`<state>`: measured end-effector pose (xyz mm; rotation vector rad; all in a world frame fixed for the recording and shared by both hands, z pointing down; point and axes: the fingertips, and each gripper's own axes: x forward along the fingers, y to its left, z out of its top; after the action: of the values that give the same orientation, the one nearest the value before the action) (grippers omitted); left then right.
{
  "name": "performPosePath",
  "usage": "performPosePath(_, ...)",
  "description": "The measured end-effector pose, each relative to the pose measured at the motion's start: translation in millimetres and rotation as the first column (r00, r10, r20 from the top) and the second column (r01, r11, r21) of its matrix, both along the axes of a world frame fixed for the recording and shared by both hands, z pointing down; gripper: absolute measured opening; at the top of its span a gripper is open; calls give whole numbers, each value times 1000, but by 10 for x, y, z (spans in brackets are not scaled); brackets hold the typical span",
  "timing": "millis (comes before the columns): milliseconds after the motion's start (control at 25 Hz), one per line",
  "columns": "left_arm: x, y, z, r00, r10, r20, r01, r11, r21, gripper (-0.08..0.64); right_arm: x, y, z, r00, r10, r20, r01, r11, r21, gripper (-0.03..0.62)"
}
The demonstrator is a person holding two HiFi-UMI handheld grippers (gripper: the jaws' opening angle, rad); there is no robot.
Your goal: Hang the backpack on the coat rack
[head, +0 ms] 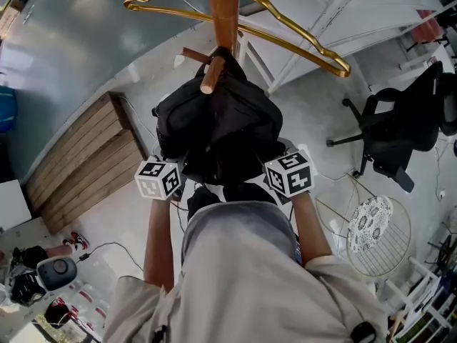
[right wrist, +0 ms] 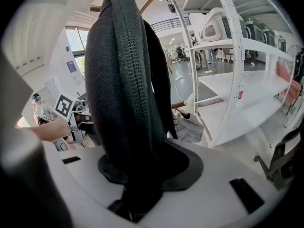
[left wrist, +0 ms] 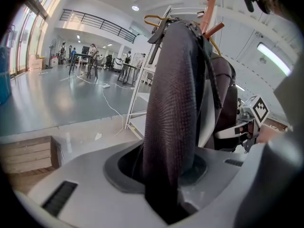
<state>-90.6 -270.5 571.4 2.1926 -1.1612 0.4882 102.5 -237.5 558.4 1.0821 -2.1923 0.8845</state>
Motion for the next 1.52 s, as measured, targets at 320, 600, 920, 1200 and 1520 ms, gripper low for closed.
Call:
performPosePath(320, -38, -159, 42, 1000, 25, 12, -25, 1000, 12, 127, -14, -100, 40, 999, 34, -13, -34, 999, 1, 137)
performPosePath(600, -125, -224, 65, 999, 27, 32, -28, 999, 24, 141, -78, -95, 75, 997, 75, -21, -75, 997, 1, 152)
performPosePath(920, -174, -117, 124, 995, 59, 82, -59, 998, -1, 171, -77, -16, 146, 993, 111, -49, -112, 994, -13, 196)
performPosePath(1200, -228, -111, 117, 997, 39, 65, -38, 999, -14, 190, -120, -39, 172, 991, 124, -51, -124, 992, -15, 207)
performPosePath(1520, -237, -78, 99, 999, 31, 42, -30, 999, -14, 210, -120, -44, 197, 992, 121, -44, -122, 993, -10, 224)
